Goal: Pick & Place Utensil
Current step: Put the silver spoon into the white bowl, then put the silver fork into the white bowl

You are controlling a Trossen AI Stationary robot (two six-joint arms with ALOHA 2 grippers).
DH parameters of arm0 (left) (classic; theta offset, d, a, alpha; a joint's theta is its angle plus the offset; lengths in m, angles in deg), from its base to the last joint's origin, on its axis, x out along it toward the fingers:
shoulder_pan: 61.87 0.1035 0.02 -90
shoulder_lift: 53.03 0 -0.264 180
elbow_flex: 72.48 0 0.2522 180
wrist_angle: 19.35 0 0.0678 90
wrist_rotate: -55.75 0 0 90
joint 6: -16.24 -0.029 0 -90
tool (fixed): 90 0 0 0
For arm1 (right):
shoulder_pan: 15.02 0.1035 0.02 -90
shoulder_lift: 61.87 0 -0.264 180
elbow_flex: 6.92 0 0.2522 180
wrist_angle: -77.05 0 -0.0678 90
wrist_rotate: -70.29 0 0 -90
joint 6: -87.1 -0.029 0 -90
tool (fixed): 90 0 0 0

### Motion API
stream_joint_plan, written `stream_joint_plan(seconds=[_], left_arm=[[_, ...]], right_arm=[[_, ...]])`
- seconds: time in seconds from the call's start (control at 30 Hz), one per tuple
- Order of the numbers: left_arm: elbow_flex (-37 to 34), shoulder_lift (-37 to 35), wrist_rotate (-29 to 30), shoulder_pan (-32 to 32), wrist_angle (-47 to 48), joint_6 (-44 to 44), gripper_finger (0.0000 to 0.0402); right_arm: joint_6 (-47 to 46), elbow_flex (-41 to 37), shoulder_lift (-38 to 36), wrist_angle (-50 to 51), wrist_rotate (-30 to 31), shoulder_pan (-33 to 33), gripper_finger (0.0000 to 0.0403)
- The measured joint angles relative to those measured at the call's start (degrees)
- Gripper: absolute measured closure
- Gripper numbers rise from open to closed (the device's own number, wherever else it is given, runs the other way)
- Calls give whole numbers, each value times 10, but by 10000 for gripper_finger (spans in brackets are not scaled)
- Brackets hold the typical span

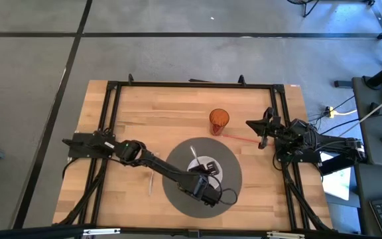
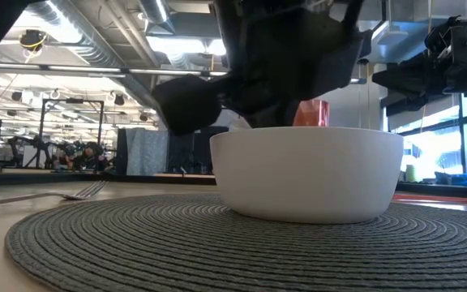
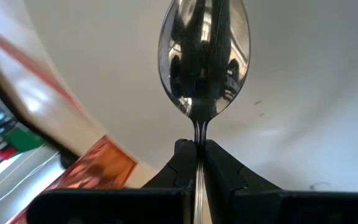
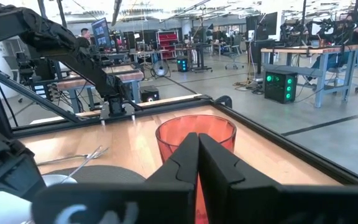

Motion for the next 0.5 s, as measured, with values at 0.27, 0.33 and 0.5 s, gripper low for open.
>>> stream_joint_plan(seconds=[0.27,0.33,0.5], left_arm=[[0,0,-24,0,1,0,359],[0,0,-12,-1,1,-1,351],[0,0,67,-2,2,5,333]], right_arm=[[0,0,0,0,-1,0,392],[0,0,0,1,-7,0,392],[0,0,0,1,-14,0,392]])
